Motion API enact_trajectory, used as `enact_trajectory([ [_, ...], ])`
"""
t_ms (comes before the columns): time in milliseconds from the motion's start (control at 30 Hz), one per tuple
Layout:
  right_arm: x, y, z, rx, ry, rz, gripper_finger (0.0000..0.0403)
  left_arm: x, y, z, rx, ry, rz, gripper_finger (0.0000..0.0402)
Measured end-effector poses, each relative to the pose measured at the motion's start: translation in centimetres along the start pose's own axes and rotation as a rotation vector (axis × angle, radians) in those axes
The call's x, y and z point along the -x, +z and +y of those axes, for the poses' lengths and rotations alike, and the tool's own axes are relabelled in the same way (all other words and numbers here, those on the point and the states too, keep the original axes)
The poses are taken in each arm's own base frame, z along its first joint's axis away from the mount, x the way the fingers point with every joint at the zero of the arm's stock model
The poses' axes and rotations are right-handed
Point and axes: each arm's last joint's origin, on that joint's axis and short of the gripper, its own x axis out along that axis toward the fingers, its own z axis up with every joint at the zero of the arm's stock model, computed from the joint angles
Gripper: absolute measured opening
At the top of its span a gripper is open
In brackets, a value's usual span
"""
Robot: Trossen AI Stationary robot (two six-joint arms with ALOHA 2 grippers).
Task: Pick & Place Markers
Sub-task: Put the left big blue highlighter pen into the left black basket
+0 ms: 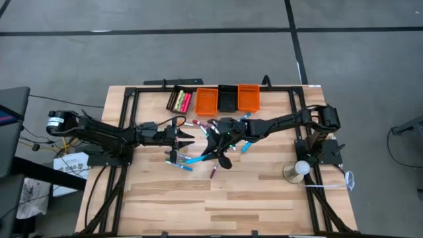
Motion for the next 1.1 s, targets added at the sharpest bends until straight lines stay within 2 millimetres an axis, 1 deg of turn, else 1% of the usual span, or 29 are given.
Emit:
enact_trajectory([
  [167, 0.8, 1.0, 0.4, 0.038, -0.047, -0.032, 0.0058, 0.0, 0.2, -0.4, 0.013, -0.026, -0.023, 0.0086],
  [333, 2.6, 2.7, 0.8, 0.080, -0.075, -0.102, 0.0058, 0.1, 0.4, -0.8, -0.009, -0.013, -0.031, 0.0086],
  [467, 3.9, 3.6, 1.3, 0.127, -0.149, -0.126, 0.0058, 0.1, 0.6, -0.9, -0.027, 0.005, -0.051, 0.0091],
  [667, 4.5, 4.1, 0.7, 0.141, -0.199, -0.160, 0.0058, 0.2, 1.9, -0.8, -0.023, 0.017, -0.192, 0.0127],
  [733, 4.7, 4.1, 0.3, 0.138, -0.247, -0.158, 0.0058, 0.3, 2.4, -0.7, -0.004, 0.019, -0.239, 0.0143],
  [867, 5.0, 4.2, -0.3, 0.145, -0.318, -0.165, 0.0058, 0.4, 2.7, -0.7, 0.014, 0.012, -0.278, 0.0171],
  [1100, 5.3, 4.2, -1.0, 0.143, -0.340, -0.177, 0.0058, 0.6, 3.2, -0.8, 0.017, 0.003, -0.325, 0.0209],
])
